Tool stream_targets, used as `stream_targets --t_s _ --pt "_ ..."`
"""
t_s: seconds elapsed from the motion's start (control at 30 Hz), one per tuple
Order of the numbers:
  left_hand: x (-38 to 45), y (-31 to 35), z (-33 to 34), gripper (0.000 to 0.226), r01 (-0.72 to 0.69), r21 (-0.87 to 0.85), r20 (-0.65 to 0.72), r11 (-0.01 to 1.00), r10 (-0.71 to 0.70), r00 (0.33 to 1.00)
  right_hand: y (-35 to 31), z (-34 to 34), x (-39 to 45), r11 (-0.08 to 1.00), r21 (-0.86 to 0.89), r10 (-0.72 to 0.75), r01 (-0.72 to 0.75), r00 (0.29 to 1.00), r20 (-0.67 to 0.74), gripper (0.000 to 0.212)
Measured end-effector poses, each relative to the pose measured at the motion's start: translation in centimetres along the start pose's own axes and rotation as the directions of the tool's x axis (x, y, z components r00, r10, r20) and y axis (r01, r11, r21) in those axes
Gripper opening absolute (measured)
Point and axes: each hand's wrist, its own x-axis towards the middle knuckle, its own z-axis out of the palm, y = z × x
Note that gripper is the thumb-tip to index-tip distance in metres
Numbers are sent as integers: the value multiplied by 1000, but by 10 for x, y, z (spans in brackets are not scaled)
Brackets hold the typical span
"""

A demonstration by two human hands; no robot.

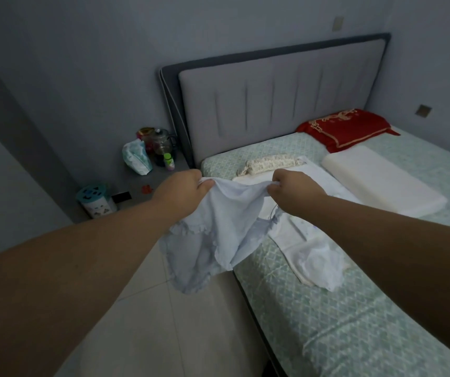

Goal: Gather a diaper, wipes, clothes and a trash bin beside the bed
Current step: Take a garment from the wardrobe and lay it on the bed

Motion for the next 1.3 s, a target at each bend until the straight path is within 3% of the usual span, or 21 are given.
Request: stream_targets --t_s 0.4,0.8,1.07,1.3 --pt "157 -21 79 39 72 -61 67 996 -68 995 63 20 159 997 54 43 -47 996 72 20" --pt "301 -45 142 40 -23 -130 83 991 34 996 91 48 274 991 56 117 -119 992 43 23" --pt "382 -98 171 40 -158 -196 154 968 189 970 87 79 330 941 63 333 -334 943 15 23" --pt "425 -127 205 37 -215 -213 301 953 273 914 93 115 345 875 127 464 -467 884 49 22"
